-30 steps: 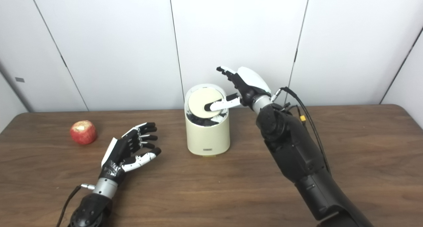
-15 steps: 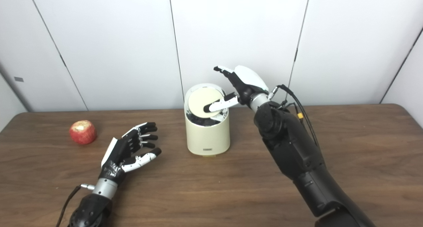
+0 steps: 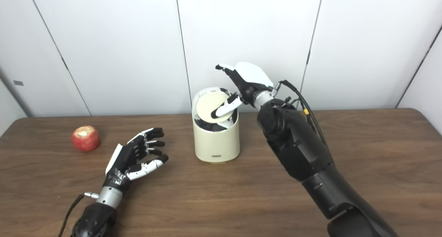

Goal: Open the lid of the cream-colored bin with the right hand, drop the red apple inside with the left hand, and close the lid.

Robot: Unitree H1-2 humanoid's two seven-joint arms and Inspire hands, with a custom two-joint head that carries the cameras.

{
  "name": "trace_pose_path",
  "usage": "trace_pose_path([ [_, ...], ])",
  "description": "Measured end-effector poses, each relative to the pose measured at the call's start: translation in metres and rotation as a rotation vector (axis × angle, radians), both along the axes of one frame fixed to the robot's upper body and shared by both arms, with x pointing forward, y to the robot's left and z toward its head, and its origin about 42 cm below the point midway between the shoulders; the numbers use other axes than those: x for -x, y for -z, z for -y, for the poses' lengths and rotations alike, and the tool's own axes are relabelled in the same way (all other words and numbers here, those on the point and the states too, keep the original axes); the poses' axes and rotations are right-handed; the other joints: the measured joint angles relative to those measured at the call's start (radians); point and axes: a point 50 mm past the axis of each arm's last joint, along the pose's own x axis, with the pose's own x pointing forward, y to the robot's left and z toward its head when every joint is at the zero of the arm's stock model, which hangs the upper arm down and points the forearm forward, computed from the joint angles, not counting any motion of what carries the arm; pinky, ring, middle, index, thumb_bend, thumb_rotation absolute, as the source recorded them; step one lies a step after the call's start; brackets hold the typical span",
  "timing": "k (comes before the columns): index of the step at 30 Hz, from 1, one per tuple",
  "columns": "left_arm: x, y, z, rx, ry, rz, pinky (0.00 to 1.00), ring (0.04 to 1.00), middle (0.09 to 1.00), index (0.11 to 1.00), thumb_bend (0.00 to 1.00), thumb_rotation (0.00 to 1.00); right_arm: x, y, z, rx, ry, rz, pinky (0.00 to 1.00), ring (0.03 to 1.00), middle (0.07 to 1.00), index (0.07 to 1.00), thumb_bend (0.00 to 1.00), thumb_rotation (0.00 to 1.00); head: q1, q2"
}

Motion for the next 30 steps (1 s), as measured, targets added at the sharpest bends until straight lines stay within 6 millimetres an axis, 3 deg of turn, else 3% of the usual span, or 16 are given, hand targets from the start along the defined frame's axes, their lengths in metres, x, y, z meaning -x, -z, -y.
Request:
trace_pose_path([
  [9, 0.002, 0.001, 0.001, 0.002, 0.000, -0.016, 0.64, 0.731, 0.804, 0.819, 0.61, 0.08, 0.003, -0.005, -0.008, 0.139, -0.021, 0.071, 0.76, 0.860, 0.912, 0.896, 0.90, 0.18, 0.002, 0.002],
  [18, 0.002, 0.002, 0.002, 0.004, 0.000, -0.021, 0.64, 0.728, 0.802, 0.818, 0.61, 0.07, 0.004, -0.004, -0.005, 0.140, -0.033, 0.075, 0.74, 0.852, 0.903, 0.900, 0.90, 0.20, 0.002, 0.006],
  [27, 0.002, 0.001, 0.003, 0.003, 0.001, -0.024, 0.64, 0.725, 0.800, 0.817, 0.62, 0.10, 0.013, 0.009, 0.019, -0.030, -0.033, -0.004, 0.66, 0.825, 0.879, 0.876, 0.89, 0.22, -0.002, 0.002],
  [30, 0.002, 0.001, 0.002, 0.003, 0.001, -0.024, 0.65, 0.734, 0.804, 0.817, 0.61, 0.08, 0.016, 0.010, 0.030, -0.098, -0.016, -0.019, 0.71, 0.857, 0.906, 0.893, 0.86, 0.23, -0.003, 0.002],
])
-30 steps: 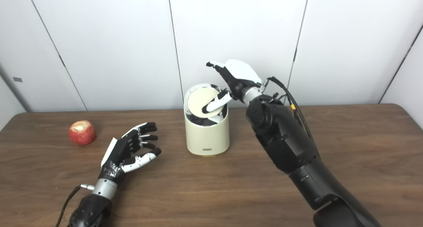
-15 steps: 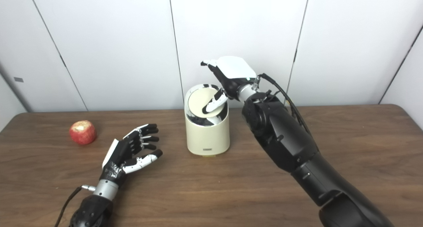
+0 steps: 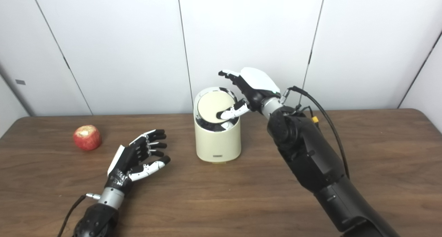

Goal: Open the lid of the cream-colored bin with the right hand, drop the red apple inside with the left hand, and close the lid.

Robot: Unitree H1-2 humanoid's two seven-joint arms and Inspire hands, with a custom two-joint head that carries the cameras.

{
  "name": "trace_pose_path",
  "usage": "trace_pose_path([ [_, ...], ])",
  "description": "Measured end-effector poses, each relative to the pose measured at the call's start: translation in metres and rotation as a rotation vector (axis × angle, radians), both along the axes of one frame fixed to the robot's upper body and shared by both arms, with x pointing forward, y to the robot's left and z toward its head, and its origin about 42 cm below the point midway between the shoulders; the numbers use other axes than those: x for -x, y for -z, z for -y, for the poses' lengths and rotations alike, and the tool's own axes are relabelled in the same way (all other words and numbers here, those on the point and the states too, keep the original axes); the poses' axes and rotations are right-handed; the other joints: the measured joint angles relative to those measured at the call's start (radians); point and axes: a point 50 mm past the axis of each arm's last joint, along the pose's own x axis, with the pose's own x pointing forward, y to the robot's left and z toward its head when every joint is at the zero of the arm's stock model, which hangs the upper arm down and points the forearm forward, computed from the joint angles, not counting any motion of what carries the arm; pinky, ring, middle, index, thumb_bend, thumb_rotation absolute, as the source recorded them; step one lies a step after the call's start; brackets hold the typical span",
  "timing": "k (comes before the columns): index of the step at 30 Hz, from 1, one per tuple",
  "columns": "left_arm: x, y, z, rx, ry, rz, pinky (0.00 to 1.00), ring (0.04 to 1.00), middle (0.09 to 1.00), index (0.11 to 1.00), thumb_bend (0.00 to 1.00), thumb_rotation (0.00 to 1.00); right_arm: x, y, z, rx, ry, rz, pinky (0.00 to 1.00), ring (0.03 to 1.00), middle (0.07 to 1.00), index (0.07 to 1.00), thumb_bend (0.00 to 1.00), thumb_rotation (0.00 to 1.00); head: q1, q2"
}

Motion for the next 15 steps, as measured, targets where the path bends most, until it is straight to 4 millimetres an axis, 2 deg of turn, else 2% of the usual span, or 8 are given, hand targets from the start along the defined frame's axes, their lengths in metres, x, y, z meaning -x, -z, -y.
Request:
trace_pose_path([
  [4, 0.000, 0.000, 0.000, 0.001, 0.000, 0.000, 0.65, 0.727, 0.800, 0.813, 0.61, 0.08, 0.006, -0.011, 0.017, -0.099, 0.033, -0.001, 0.67, 0.824, 0.900, 0.889, 0.82, 0.25, -0.003, -0.003],
  [7, 0.000, 0.000, 0.000, -0.001, 0.000, -0.001, 0.65, 0.725, 0.801, 0.813, 0.62, 0.09, 0.008, -0.012, 0.029, -0.166, 0.046, -0.006, 0.66, 0.820, 0.888, 0.884, 0.80, 0.28, -0.003, -0.005],
  [10, 0.000, 0.000, 0.000, 0.001, 0.001, 0.000, 0.64, 0.724, 0.800, 0.814, 0.62, 0.08, 0.015, -0.005, 0.042, -0.237, 0.067, -0.008, 0.72, 0.813, 0.859, 0.878, 0.80, 0.26, -0.003, -0.003],
  [13, 0.000, 0.000, 0.000, 0.001, 0.000, -0.001, 0.64, 0.727, 0.803, 0.816, 0.62, 0.08, 0.023, 0.012, 0.055, -0.294, 0.076, -0.018, 0.78, 0.819, 0.852, 0.882, 0.78, 0.26, -0.003, -0.003],
  [15, 0.000, 0.000, 0.000, 0.001, 0.001, -0.001, 0.63, 0.726, 0.803, 0.815, 0.62, 0.09, 0.031, 0.022, 0.061, -0.326, 0.085, -0.025, 0.77, 0.819, 0.852, 0.881, 0.76, 0.26, -0.003, -0.003],
])
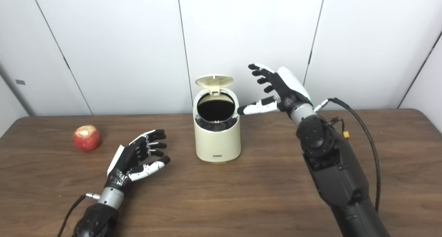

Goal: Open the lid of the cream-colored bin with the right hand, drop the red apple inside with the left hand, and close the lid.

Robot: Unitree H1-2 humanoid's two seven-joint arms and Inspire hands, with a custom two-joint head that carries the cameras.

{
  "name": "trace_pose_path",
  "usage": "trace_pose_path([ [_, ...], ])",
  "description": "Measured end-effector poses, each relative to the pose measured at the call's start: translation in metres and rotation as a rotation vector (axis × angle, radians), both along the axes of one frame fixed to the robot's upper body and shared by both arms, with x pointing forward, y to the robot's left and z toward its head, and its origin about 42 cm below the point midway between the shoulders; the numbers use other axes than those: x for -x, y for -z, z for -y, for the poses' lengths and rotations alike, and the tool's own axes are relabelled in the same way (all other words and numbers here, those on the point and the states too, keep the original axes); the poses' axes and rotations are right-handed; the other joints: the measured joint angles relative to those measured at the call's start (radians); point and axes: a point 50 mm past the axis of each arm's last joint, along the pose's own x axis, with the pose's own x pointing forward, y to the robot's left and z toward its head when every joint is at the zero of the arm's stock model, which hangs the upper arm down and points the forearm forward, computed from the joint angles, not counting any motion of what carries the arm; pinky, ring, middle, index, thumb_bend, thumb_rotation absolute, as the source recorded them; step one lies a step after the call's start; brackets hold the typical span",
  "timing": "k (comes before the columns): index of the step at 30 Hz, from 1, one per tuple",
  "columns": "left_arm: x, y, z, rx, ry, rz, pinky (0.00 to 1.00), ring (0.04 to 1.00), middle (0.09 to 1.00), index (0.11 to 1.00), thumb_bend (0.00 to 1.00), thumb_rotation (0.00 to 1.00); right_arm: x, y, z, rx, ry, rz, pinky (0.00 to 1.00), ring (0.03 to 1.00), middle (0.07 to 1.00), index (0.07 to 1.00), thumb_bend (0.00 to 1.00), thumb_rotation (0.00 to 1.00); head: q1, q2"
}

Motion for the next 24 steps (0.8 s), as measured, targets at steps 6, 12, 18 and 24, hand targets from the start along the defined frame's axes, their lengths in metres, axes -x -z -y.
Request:
trace_pose_path([
  [6, 0.000, 0.000, 0.000, -0.001, -0.001, 0.000, 0.62, 0.717, 0.794, 0.811, 0.62, 0.09, 0.024, 0.026, 0.018, -0.121, -0.042, 0.020, 0.64, 0.800, 0.858, 0.863, 0.72, 0.30, 0.000, 0.003],
  [12, 0.000, 0.000, 0.000, -0.002, 0.000, 0.000, 0.63, 0.722, 0.802, 0.814, 0.63, 0.12, 0.042, 0.051, 0.027, -0.154, -0.037, 0.005, 0.70, 0.828, 0.863, 0.878, 0.74, 0.34, 0.002, 0.006],
  [18, 0.001, 0.001, -0.002, -0.004, -0.002, -0.001, 0.63, 0.723, 0.798, 0.809, 0.64, 0.11, 0.057, 0.070, 0.036, -0.201, -0.053, -0.011, 0.69, 0.825, 0.871, 0.891, 0.77, 0.33, 0.003, 0.008],
  [24, 0.001, 0.000, -0.002, -0.004, -0.001, 0.000, 0.63, 0.719, 0.799, 0.814, 0.63, 0.13, 0.066, 0.080, 0.036, -0.204, -0.074, -0.007, 0.69, 0.822, 0.880, 0.897, 0.78, 0.30, 0.005, 0.009],
])
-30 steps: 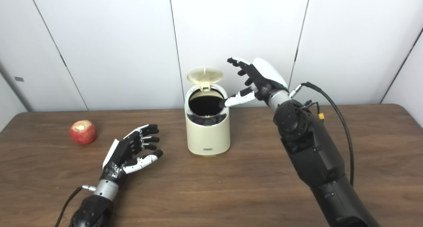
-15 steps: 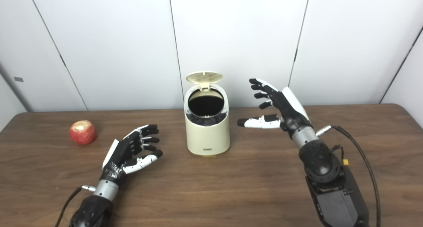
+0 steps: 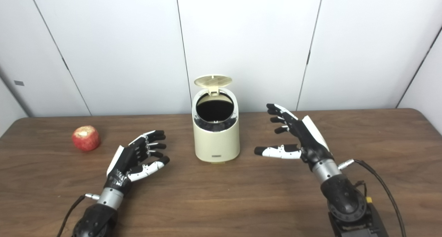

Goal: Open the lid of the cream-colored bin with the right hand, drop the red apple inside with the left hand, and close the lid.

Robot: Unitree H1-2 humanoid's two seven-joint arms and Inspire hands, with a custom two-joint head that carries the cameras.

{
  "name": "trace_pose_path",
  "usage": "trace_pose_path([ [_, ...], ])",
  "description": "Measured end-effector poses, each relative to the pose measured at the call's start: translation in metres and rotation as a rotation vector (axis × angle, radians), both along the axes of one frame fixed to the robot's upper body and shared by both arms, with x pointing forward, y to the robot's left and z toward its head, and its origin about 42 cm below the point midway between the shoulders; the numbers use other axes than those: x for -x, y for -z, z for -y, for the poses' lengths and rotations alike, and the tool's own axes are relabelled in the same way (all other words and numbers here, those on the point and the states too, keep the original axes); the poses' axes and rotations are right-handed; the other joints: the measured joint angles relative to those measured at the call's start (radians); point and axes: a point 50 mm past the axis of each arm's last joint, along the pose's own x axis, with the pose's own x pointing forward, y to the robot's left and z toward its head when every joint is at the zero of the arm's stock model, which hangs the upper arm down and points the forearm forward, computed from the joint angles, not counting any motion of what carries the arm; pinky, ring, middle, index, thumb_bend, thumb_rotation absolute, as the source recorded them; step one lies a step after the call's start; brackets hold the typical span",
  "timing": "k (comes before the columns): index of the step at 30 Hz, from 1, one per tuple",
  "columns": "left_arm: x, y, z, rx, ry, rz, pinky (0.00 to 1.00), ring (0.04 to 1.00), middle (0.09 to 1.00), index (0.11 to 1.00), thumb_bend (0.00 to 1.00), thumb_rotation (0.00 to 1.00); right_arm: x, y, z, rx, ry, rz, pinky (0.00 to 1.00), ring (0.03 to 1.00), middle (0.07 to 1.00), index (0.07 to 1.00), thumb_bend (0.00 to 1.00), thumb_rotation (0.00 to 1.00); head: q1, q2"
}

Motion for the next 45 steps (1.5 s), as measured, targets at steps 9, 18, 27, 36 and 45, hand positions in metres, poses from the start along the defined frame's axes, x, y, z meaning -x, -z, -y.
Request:
trace_pose_path([
  [9, 0.011, -0.004, -0.002, 0.002, -0.010, 0.022, 0.63, 0.722, 0.800, 0.819, 0.64, 0.16, 0.007, 0.007, -0.001, -0.010, -0.017, 0.005, 0.71, 0.830, 0.885, 0.905, 0.74, 0.24, 0.081, -0.009],
  [18, 0.044, -0.014, -0.004, -0.060, -0.092, 0.083, 0.58, 0.678, 0.765, 0.790, 0.63, 0.15, 0.010, 0.013, 0.007, -0.050, -0.021, -0.011, 0.76, 0.850, 0.893, 0.906, 0.75, 0.16, 0.232, -0.040],
  [27, 0.047, -0.043, -0.046, -0.174, -0.291, 0.171, 0.62, 0.746, 0.784, 0.778, 0.66, 0.11, 0.010, 0.013, 0.018, -0.028, 0.003, -0.022, 0.76, 0.842, 0.895, 0.914, 0.75, 0.14, 0.270, -0.074],
  [36, 0.038, -0.045, -0.071, -0.227, -0.454, 0.191, 0.66, 0.784, 0.816, 0.806, 0.66, 0.10, 0.012, 0.007, 0.015, -0.023, -0.002, -0.020, 0.77, 0.849, 0.893, 0.915, 0.75, 0.07, 0.276, -0.084],
  [45, 0.011, -0.073, -0.106, -0.277, -0.528, 0.258, 0.67, 0.822, 0.861, 0.830, 0.72, 0.15, 0.015, 0.000, 0.014, -0.029, 0.010, -0.035, 0.78, 0.848, 0.899, 0.921, 0.74, 0.09, 0.285, -0.086],
])
